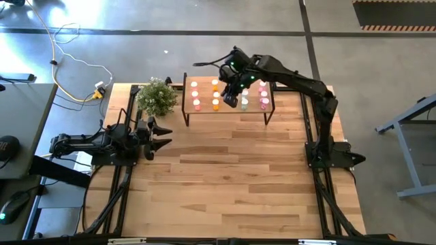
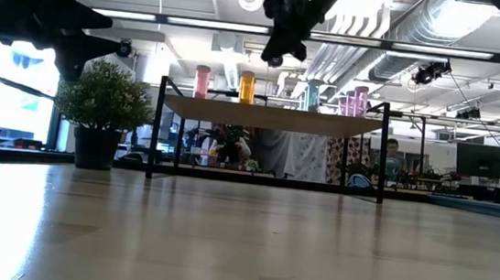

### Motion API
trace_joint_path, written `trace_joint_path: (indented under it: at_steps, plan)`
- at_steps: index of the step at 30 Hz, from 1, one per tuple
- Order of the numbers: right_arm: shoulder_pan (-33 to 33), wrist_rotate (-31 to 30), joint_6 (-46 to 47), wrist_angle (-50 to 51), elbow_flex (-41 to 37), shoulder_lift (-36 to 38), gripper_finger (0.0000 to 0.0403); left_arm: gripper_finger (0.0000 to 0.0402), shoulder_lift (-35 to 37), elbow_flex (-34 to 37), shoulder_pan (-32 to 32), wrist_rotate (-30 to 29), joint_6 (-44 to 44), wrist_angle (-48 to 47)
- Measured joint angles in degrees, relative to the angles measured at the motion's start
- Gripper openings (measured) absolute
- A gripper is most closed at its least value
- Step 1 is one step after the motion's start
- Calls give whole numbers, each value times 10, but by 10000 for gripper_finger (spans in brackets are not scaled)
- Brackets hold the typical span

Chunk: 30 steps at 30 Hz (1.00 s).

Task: Pick and place medicine bottles onto shelf by color
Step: Adjust the pill bottles

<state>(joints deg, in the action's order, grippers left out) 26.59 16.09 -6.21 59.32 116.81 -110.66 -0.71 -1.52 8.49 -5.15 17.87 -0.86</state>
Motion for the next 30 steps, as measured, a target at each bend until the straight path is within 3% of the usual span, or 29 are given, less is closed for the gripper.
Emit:
trace_joint_path:
  at_steps: [13,30]
  plan:
    - [-4,9,-29,23,0,-49,0,207,0,0,0,-1,0,0]
    - [-3,6,-43,-8,0,-56,0,207,0,0,0,-20,0,3]
